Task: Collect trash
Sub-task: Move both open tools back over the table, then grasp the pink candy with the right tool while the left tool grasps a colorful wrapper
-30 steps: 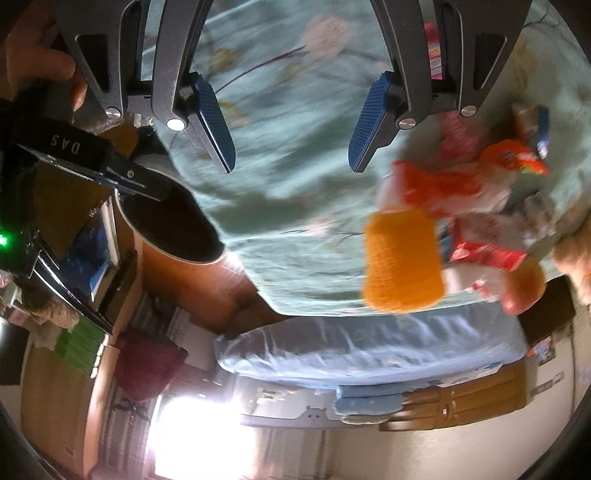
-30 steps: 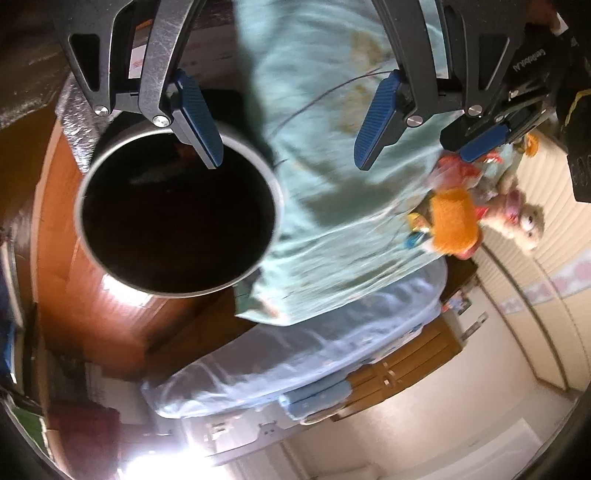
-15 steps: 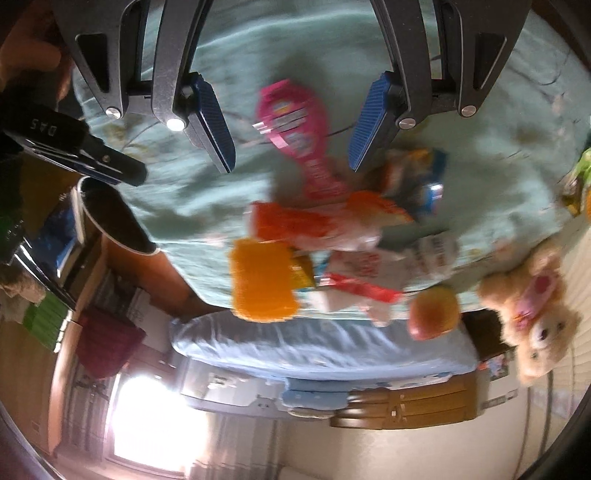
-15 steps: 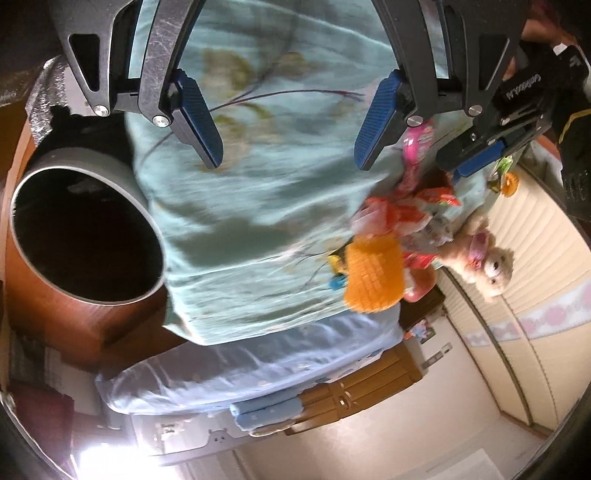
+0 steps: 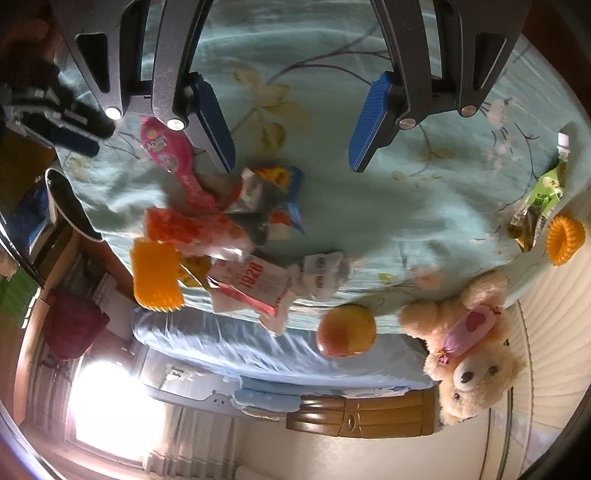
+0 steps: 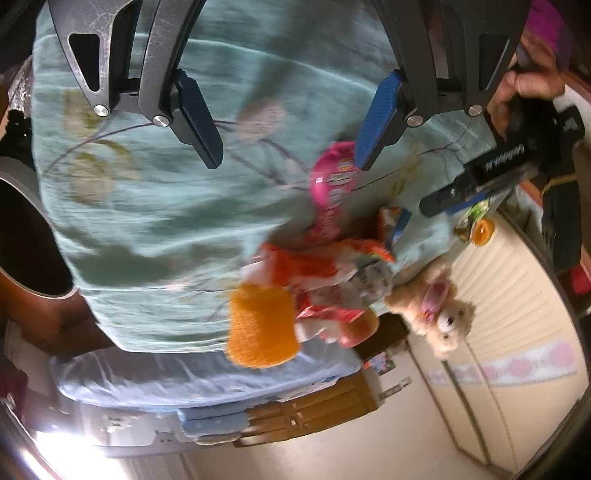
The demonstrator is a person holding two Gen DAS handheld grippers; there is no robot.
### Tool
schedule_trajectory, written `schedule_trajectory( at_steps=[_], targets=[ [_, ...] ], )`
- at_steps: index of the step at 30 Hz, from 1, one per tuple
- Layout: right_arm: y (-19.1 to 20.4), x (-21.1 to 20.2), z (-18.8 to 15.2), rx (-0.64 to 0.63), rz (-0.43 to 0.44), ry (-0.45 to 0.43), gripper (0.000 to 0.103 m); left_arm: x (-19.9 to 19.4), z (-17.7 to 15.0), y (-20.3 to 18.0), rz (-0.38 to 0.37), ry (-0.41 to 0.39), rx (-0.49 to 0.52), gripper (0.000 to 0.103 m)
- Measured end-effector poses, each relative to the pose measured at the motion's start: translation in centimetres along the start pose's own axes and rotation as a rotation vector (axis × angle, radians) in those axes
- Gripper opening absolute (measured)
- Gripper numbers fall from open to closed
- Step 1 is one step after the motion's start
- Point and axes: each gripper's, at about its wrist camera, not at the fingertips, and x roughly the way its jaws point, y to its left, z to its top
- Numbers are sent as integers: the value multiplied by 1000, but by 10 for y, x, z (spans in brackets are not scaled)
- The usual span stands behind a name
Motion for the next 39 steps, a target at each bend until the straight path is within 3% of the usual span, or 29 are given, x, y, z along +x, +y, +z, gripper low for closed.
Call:
schedule_trajectory(
  at_steps=[10, 16, 18, 21, 23, 25, 29, 39],
  targets=[
    [24, 19, -1, -56, -15, 33, 73, 27, 20, 8, -70, 32, 74, 63],
    [30, 31, 2, -74, -38, 56, 62, 67, 35, 18, -64, 74, 139, 62],
    [33, 36, 4, -86, -48, 66, 59, 77, 40, 21, -65, 85, 143, 56],
    [37, 44, 5, -102, -66, 75, 55, 89, 42, 21, -92, 112, 125, 33],
    [39, 47, 6, -119, -85, 75, 47, 95, 40, 21, -109, 128, 118, 16],
    [39, 48, 5, -138, -109, 70, 34, 96, 39, 21, -112, 123, 120, 14],
    [35, 45, 5, -135, -103, 62, 34, 87, 36, 20, -114, 86, 115, 7],
    [25, 23, 1, -110, -63, 28, 33, 64, 20, 12, -143, 63, 68, 2]
  ],
)
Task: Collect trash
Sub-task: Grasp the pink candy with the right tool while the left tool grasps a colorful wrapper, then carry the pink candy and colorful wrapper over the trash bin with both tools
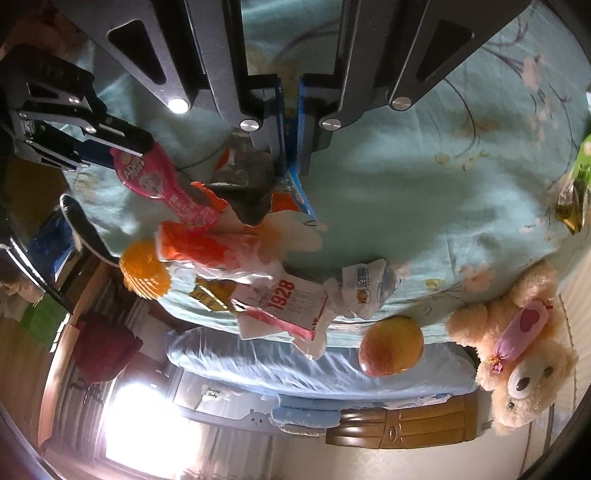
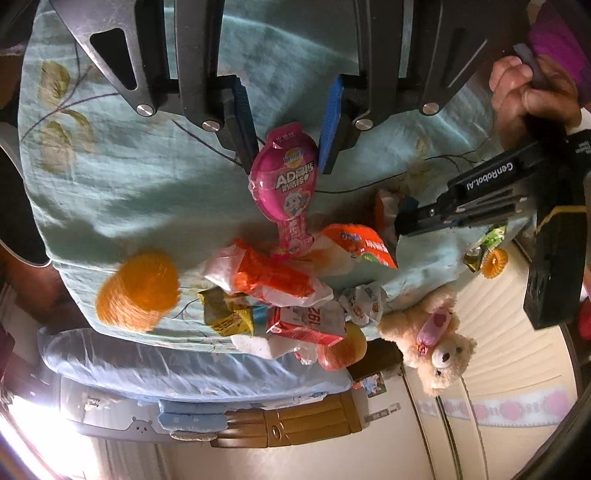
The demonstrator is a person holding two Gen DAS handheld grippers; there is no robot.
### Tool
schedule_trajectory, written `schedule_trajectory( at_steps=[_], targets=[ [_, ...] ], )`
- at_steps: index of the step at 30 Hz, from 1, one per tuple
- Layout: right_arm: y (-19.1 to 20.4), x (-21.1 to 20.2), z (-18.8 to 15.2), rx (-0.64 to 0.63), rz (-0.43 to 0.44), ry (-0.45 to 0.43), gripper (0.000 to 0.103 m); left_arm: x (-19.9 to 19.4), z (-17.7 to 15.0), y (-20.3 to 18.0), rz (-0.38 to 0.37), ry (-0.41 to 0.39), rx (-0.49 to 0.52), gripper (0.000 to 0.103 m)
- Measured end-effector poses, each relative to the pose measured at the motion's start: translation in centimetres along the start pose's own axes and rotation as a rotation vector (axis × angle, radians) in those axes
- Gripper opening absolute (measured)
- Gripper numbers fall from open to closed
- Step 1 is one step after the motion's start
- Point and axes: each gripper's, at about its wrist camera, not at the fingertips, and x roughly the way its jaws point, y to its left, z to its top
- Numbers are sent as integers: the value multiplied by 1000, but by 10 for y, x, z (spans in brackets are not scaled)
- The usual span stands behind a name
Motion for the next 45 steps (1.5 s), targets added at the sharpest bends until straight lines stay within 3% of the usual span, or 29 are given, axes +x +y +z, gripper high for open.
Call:
schedule_trajectory(
  at_steps=[17, 35, 45],
  targets=[
    [-40, -42, -15, 80, -28, -64, 33, -30, -7, -51, -97, -34, 27, 0],
    [-98, -77, -27, 186, -96, -125, 32, -6, 4, -114, -170, -9, 100, 0],
    [-118, -82, -32, 223, -109, -132, 32, 6, 11, -127, -179, -2, 108, 0]
  ],
)
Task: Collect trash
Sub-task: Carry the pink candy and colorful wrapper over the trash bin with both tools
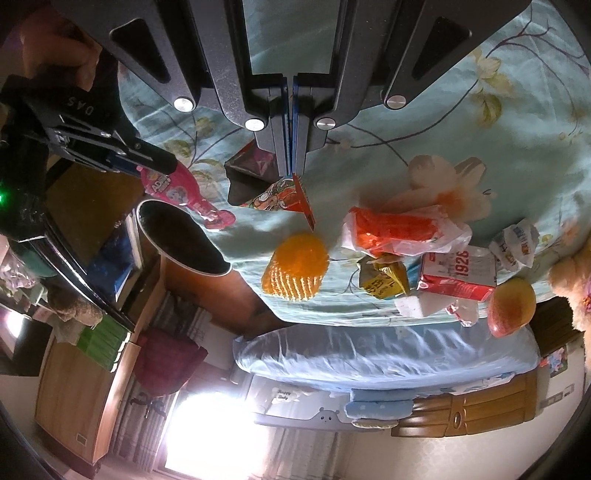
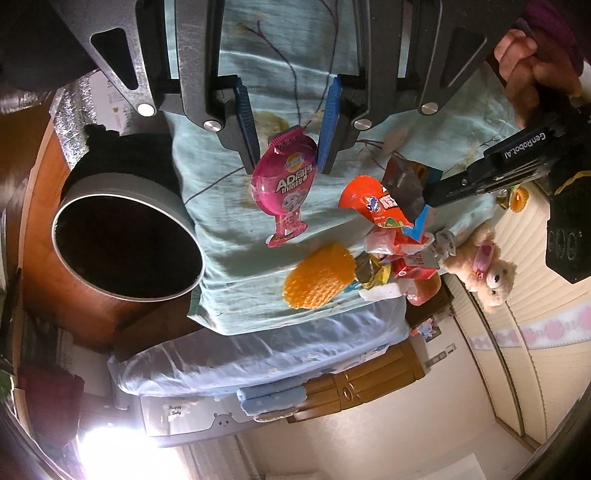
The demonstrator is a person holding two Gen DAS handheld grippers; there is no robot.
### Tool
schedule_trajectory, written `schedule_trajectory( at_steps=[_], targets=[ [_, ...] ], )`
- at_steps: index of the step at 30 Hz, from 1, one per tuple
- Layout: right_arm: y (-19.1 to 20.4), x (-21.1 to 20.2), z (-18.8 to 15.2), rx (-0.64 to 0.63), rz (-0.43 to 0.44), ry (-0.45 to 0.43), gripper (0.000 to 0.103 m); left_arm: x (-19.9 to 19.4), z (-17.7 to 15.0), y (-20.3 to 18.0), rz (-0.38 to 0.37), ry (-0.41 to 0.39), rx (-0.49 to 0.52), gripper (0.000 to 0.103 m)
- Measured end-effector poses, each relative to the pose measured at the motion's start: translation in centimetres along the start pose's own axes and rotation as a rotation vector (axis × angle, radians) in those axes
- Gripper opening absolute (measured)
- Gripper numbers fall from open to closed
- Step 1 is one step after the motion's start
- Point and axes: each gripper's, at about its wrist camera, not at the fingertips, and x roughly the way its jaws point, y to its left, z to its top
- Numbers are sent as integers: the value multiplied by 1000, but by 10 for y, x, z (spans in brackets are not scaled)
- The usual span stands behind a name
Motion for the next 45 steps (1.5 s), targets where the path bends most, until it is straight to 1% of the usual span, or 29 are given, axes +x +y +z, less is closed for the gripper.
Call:
schedule_trajectory(
  at_steps=[15, 21, 27, 34, 45],
  targets=[
    [-27, -12, 10, 45, -38, -34, 32, 22, 16, -21, -40, 5, 24, 0],
    [-41, -12, 14, 62, -51, -36, 32, 34, 24, -30, -53, 11, 26, 0],
    [-44, -11, 15, 69, -55, -35, 32, 42, 28, -34, -61, 13, 26, 0],
    [-45, -9, 17, 67, -52, -31, 31, 45, 28, -35, -63, 15, 21, 0],
    [-34, 10, 9, 53, 3, 31, 33, 43, 25, -27, -51, 17, 2, 0]
  ],
)
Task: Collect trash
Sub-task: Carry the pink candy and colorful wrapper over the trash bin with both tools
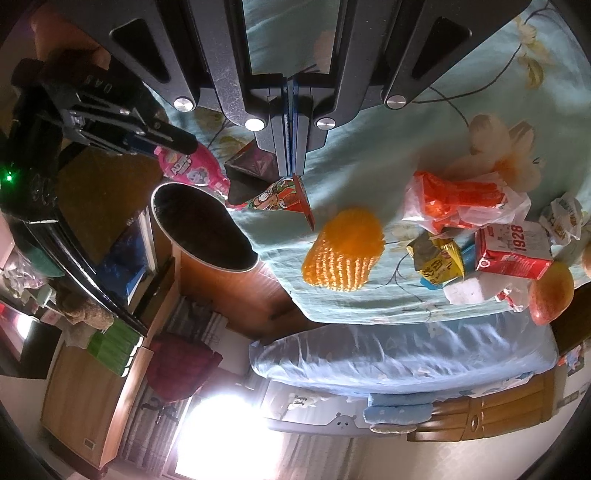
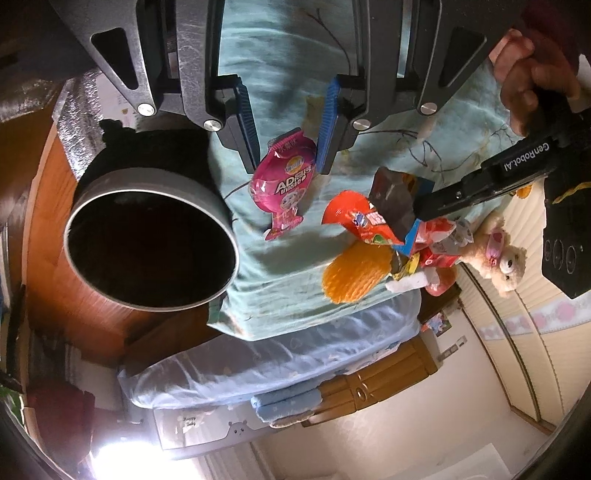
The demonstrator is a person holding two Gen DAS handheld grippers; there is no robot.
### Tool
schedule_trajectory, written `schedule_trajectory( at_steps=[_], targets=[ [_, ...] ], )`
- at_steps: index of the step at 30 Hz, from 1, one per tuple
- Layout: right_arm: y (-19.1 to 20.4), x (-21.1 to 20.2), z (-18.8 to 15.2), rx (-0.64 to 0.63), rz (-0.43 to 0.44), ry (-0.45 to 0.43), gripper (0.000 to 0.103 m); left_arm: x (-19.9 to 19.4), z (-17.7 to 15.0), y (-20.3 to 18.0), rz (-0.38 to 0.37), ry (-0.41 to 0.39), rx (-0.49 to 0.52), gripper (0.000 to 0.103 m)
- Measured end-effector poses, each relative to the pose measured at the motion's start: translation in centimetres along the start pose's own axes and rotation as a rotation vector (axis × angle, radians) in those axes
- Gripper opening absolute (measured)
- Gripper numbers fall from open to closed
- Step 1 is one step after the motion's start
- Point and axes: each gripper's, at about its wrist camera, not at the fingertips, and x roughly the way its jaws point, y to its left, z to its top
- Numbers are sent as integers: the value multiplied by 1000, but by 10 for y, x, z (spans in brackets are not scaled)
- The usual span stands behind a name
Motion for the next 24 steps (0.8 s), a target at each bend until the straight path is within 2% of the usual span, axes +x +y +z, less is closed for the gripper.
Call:
schedule_trajectory(
  at_steps=[7, 8, 15, 16, 24],
  targets=[
    [0, 6, 0, 17, 23, 17, 34, -2, -1, 4, 1, 0, -8, 0],
    [0, 7, 0, 15, 15, 20, 30, -2, -1, 4, 2, 0, -8, 0],
    [2, 4, -1, -14, -26, 2, 24, -1, -1, 3, 1, 4, -5, 0],
    [2, 2, 0, -17, -28, -4, 18, -1, -1, 4, -1, 5, -4, 0],
    [-13, -11, 6, 4, -53, -48, 17, 6, 4, -5, -16, 8, 9, 0]
  ],
)
